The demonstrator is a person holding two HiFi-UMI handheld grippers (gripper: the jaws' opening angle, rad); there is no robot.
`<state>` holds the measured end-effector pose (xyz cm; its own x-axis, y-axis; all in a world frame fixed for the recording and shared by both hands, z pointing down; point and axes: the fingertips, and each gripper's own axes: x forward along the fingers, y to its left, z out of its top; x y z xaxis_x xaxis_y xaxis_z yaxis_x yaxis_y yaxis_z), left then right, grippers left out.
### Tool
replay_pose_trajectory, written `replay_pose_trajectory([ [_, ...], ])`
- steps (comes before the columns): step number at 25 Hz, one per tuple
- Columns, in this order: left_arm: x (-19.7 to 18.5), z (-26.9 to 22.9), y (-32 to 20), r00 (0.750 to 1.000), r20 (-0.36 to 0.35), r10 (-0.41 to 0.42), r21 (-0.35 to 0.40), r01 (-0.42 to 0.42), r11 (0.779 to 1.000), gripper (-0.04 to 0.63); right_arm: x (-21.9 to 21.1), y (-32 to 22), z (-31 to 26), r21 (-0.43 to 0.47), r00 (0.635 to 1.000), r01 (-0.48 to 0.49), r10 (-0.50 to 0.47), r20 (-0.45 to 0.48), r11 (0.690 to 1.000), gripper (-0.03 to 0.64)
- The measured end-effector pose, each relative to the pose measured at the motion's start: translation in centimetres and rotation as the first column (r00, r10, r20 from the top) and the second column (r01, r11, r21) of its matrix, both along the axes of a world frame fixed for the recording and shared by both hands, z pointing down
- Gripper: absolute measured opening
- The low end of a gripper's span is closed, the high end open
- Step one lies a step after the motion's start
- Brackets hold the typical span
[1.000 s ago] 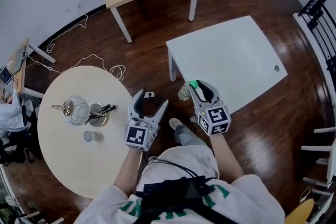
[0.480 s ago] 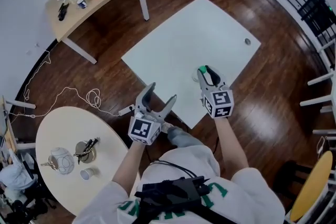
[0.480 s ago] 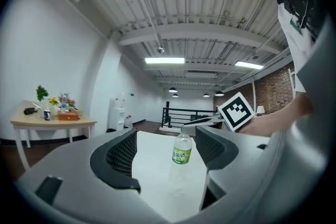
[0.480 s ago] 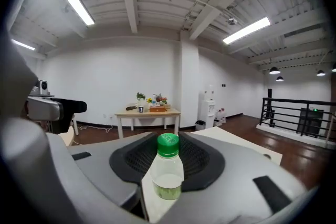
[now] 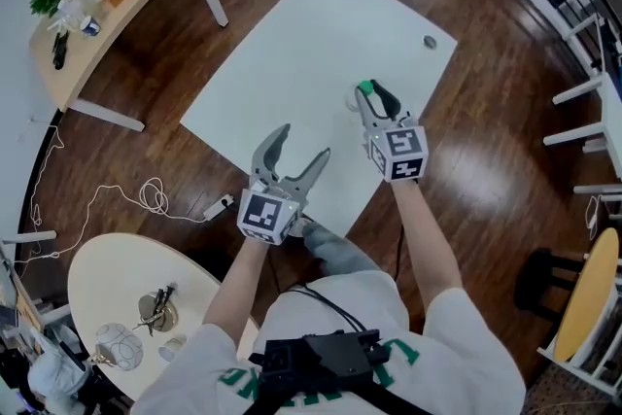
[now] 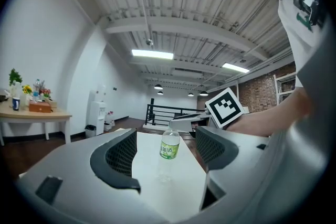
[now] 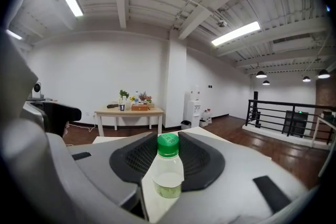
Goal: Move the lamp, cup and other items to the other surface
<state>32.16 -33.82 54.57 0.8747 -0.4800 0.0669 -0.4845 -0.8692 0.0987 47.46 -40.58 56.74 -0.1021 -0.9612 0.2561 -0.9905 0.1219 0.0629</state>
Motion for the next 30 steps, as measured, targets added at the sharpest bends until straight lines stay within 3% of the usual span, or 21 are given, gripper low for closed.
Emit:
replay_pose_trajectory([
  [3, 0.7, -0.2, 0.0, 1.0, -0.013, 0.002, -0.041, -0.002, 0.999, 0.347, 0.2, -0.3, 0.3, 0.0, 0.998, -0.018, 0.018, 0.056, 1.0, 0.147],
  [10, 1.2, 0.4, 0.2, 1.0, -0.005, -0.004, -0.056, 0.004, 0.998, 0.347, 1.1, -0.9, 0.2, 0.042, 0.995, -0.06, 0.057, 0.084, 0.997, 0.153],
  [13, 0.5, 0.3, 0.3, 1.0, 0.001, -0.008, -0.046, 0.008, 0.999, 0.347, 1.1, -0.6, -0.7, 0.06, 0.988, -0.092, 0.083, 0.128, 0.994, 0.266],
  [15, -0.3, 0.0, 1.0, 1.0, 0.011, -0.002, -0.019, 0.002, 1.0, 0.347, 0.4, 0.3, -2.1, 0.087, 0.984, -0.094, 0.079, 0.157, 0.992, 0.288],
  [23, -4.8, -4.0, 3.7, 0.995, -0.018, -0.103, 0.013, 0.103, 0.995, 0.347, -5.2, 4.1, -8.1, 0.172, 0.98, 0.03, -0.063, 0.19, 0.985, 0.288],
  [30, -12.8, -7.7, 7.7, 0.956, -0.053, -0.289, 0.033, 0.291, 0.956, 0.347, -16.1, 8.8, -11.1, 0.209, 0.947, 0.237, -0.273, 0.167, 0.949, 0.288],
])
